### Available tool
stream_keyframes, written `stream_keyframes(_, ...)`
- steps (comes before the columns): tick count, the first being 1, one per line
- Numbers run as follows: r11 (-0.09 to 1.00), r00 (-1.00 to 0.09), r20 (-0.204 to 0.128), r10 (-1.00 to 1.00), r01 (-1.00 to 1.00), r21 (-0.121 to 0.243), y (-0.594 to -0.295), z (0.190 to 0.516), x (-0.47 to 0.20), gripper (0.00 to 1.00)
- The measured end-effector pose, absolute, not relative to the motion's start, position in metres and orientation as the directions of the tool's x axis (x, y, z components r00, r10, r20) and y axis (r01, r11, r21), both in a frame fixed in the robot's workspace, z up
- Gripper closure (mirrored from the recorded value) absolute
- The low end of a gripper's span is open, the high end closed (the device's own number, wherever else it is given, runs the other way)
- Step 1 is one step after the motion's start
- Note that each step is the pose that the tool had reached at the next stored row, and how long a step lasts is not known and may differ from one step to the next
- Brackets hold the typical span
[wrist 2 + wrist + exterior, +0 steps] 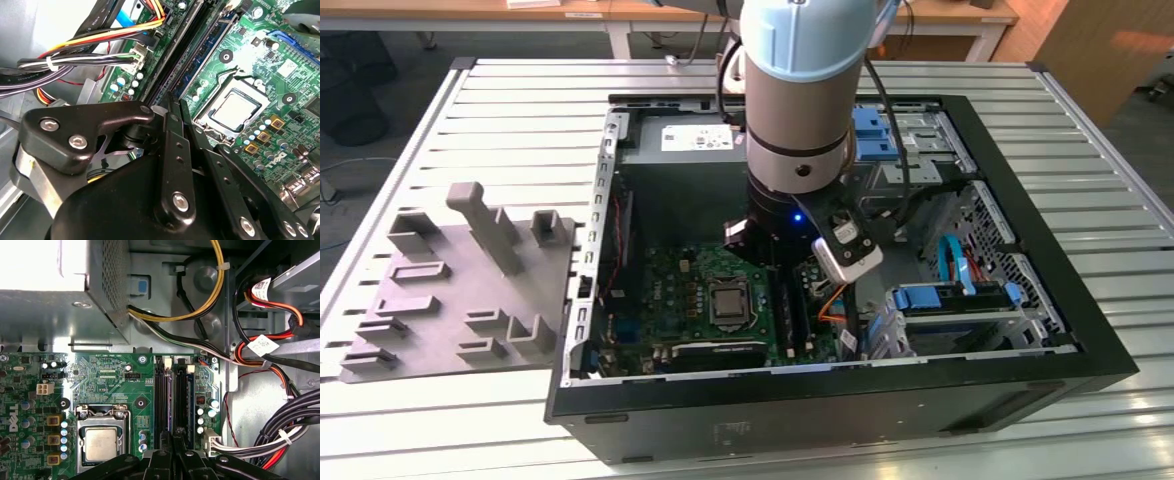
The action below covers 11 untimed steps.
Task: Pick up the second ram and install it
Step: 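Insert the second ram into the second slot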
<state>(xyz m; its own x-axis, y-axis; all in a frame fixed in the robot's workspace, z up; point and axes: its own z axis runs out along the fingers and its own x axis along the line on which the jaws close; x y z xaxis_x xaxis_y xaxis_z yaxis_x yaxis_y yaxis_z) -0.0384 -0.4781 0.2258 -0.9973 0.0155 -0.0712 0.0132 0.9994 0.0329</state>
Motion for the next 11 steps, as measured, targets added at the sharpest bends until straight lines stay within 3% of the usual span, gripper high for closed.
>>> stream_keyframes(11,0.999,-0.997,-0.071,0.015,0.013,0.033,-0.4780,0.2258,-0.0397,0.87)
